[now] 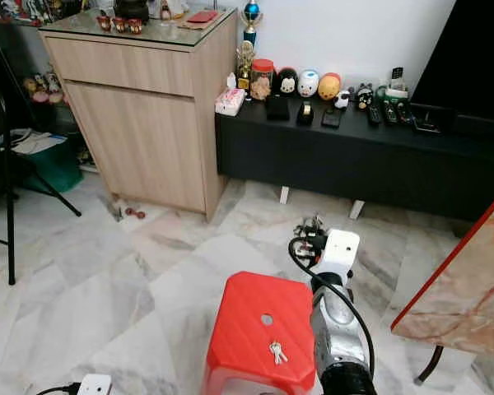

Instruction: Hang keys on a hook

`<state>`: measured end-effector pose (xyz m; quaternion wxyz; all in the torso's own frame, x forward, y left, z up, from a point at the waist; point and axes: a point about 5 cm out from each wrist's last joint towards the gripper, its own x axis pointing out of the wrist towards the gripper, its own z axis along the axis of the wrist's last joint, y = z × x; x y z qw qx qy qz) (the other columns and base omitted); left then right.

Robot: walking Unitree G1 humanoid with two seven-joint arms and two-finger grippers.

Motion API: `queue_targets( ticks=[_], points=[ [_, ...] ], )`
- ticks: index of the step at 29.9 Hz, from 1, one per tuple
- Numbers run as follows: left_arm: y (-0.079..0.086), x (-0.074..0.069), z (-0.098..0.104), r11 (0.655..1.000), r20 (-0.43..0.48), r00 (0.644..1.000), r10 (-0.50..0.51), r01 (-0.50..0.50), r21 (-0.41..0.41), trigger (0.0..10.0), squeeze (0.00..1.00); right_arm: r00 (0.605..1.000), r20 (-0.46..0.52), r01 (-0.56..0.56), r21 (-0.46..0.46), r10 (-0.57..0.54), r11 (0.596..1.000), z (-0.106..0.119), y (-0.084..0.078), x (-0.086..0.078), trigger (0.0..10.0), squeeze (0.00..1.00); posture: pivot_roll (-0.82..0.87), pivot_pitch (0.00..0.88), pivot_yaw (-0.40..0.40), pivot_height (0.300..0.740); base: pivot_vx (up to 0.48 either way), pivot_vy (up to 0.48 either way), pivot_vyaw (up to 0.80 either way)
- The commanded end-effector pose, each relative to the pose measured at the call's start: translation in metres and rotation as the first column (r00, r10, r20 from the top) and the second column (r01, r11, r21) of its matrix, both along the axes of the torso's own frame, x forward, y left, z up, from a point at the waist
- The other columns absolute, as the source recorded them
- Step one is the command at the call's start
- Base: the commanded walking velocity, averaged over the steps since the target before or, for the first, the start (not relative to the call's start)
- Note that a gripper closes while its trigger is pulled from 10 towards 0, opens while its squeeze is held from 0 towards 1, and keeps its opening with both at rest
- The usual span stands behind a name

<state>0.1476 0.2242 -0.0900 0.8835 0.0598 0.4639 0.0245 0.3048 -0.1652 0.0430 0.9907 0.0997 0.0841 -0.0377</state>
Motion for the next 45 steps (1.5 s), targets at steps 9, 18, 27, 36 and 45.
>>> queue_targets(
  ticks=[9, 18, 27, 36, 45],
  points=[
    [0.0, -0.007, -0.003, 1.0, -0.023, 1.0, 0.007, -0.007, -0.01, 10.0, 0.0, 0.996, -0.043, 0.072, -0.022, -0.073, 0.997, -0.009, -0.019, -0.003, 10.0, 0.0, 0.12, 0.0, -0.048, 0.74, -0.305, 0.0, 0.0],
    [-0.002, -0.008, -0.004, 1.0, -0.025, 1.0, -0.002, 0.001, -0.012, 10.0, 0.0, 0.982, -0.16, 0.098, -0.022, -0.1, 0.995, -0.032, -0.022, -0.015, 10.0, 0.0, 0.13, 0.0, -0.048, 0.74, -0.303, 0.0, 0.0],
    [-0.004, -0.008, -0.004, 1.0, -0.028, 1.0, -0.01, 0.01, -0.013, 10.0, 0.0, 0.931, -0.35, 0.098, -0.032, -0.103, 0.995, -0.069, -0.023, -0.045, 10.0, 0.0, 0.13, 0.0, -0.051, 0.74, -0.298, 0.0, 0.0],
    [-0.005, -0.005, -0.003, 1.0, -0.023, 1.0, -0.019, 0.019, -0.017, 10.0, 0.0, 0.852, -0.521, 0.034, -0.043, -0.051, 0.998, -0.099, -0.017, -0.076, 10.0, 0.0, 0.12, 0.0, -0.049, 0.74, -0.295, 0.0, 0.0],
    [-0.006, 0.0, -0.002, 1.0, -0.015, 1.0, -0.025, 0.025, -0.018, 10.0, 0.0, 0.692, -0.722, -0.062, -0.079, -0.014, 0.995, -0.131, -0.014, -0.127, 10.0, 0.0, 0.12, 0.0, -0.051, 0.74, -0.031, 0.0, 0.0]
  ],
)
